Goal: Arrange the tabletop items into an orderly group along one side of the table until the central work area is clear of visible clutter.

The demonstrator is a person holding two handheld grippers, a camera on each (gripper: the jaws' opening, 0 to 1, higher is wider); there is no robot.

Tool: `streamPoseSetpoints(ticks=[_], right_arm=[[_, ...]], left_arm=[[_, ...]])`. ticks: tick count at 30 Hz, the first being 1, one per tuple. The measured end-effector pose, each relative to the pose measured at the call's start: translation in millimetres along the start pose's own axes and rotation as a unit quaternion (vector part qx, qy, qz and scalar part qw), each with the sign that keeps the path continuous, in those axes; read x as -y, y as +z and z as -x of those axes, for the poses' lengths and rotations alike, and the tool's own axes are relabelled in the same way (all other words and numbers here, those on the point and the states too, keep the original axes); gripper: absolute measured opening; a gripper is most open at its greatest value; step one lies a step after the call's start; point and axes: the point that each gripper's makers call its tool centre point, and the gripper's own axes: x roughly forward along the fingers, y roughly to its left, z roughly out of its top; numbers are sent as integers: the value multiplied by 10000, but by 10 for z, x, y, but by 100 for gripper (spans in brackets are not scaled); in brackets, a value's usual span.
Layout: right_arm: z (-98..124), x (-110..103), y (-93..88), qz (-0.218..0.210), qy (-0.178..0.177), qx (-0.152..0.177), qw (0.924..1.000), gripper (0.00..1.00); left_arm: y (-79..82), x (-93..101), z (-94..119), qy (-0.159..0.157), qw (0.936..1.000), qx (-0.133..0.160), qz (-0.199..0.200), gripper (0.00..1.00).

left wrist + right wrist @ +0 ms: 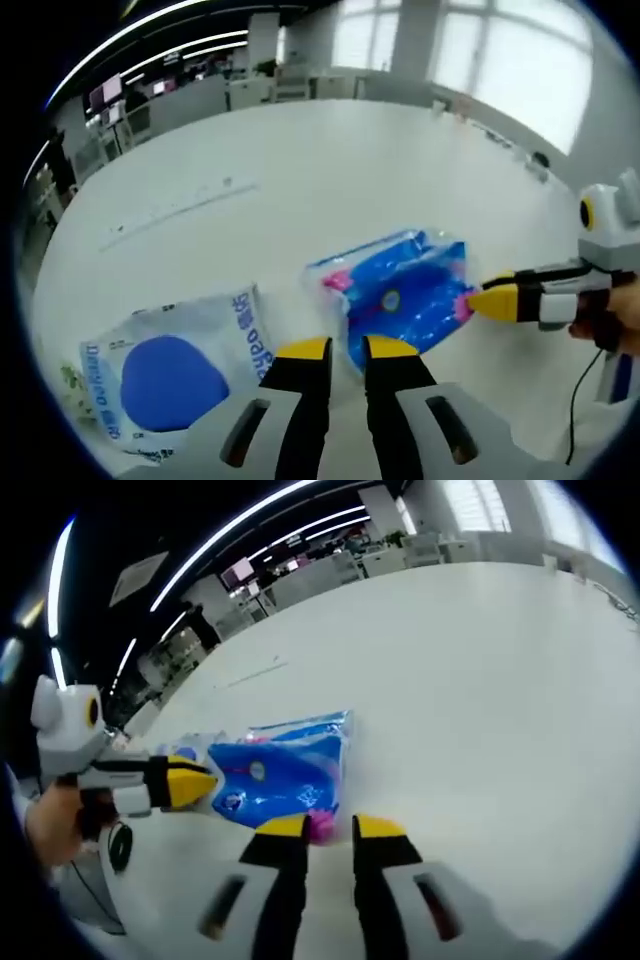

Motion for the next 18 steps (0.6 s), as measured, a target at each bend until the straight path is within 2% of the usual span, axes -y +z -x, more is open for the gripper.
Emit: streamPoseSetpoints(ticks=[2, 6, 14, 18], right_arm=[[-16, -20, -17, 10, 37, -45, 10000, 7], [-13, -20, -13, 73, 4, -59, 10000, 1], [2, -82, 128, 202, 72, 136, 9997, 0], [-17, -121, 131, 220, 148, 127, 9996, 0]], left_arm=[[-1, 6, -6, -10, 10000, -13, 21, 0], [-11, -15, 8, 21, 9999, -42, 161, 0], [111, -34, 117, 152, 9995, 150, 238, 0], [89, -79, 141, 252, 9993, 117, 252, 0]])
